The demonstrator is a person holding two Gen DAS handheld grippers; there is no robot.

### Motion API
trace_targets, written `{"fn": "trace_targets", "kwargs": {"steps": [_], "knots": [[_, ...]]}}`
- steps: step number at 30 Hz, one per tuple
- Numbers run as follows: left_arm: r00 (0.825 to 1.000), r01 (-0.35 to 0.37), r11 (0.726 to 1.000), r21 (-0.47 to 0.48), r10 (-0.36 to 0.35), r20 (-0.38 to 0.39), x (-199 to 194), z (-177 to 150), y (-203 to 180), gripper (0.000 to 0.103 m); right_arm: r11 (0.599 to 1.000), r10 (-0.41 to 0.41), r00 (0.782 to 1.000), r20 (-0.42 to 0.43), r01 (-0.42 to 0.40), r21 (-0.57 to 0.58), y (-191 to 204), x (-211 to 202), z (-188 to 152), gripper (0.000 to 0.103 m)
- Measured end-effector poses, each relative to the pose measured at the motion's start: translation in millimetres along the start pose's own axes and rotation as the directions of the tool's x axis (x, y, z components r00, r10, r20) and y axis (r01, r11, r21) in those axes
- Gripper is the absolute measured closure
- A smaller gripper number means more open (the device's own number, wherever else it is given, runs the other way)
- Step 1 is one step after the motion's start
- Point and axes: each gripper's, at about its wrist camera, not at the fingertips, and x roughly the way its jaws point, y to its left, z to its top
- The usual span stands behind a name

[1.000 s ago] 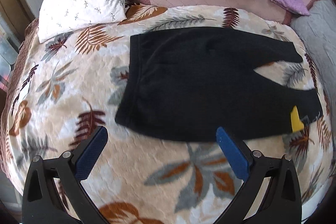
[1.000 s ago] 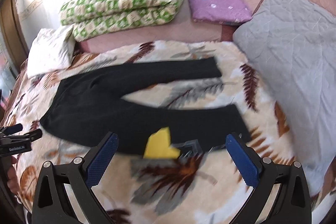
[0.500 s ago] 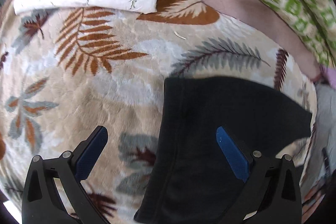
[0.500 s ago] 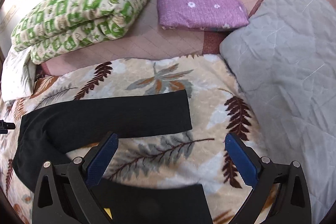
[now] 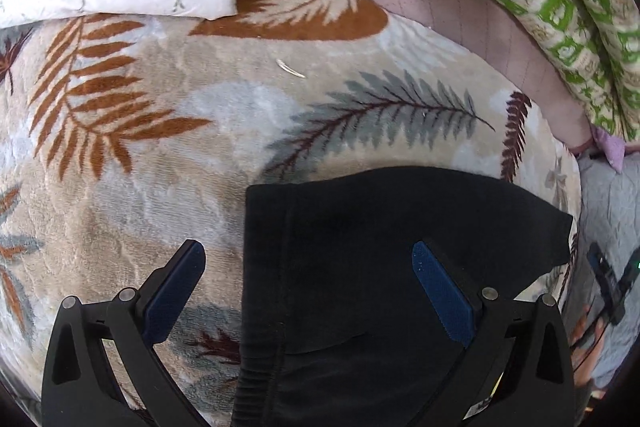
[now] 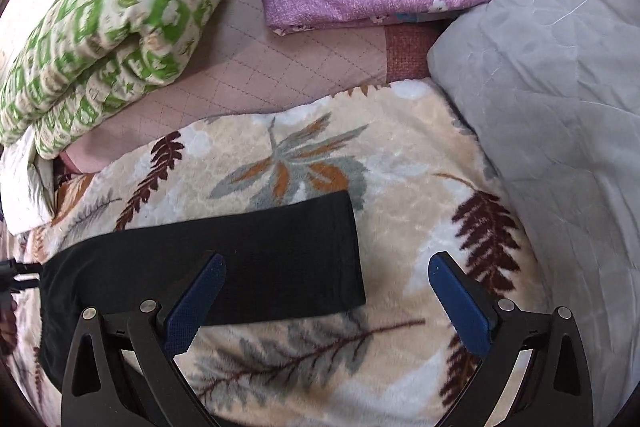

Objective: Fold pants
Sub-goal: 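Lower both grippers onto the waistband of the black pants and close them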

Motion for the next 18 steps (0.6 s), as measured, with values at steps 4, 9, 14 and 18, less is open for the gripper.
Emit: {"fn": "trace_targets", "kwargs": {"steps": [4, 9, 14, 18], "knots": [[1.000, -0.002, 0.999, 0.034, 0.002, -0.012, 4.0, 3.6, -10.4, 0.000, 0.999, 0.053, 0.997, -0.058, -0.053, 0.004, -4.2, 25.2, 17.0, 0.003], [1.000, -0.019, 0.997, 0.078, 0.020, -0.023, 13.9, 5.1, -22.5, 0.000, 0.996, 0.086, 0.988, -0.128, -0.086, 0.004, 0.1, 58.1, 26.7, 0.012], [0.999, -0.027, 0.997, 0.072, 0.028, -0.023, 20.2, 10.8, -20.7, 0.000, 0.998, 0.066, 0.982, -0.178, -0.069, -0.010, 2.0, 85.6, 27.5, 0.038], [0.999, -0.035, 0.997, 0.070, 0.035, -0.003, 20.0, 13.8, -22.3, 0.018, 0.998, 0.016, 0.984, -0.175, -0.026, -0.053, 8.4, 89.9, 26.3, 0.070]]}}
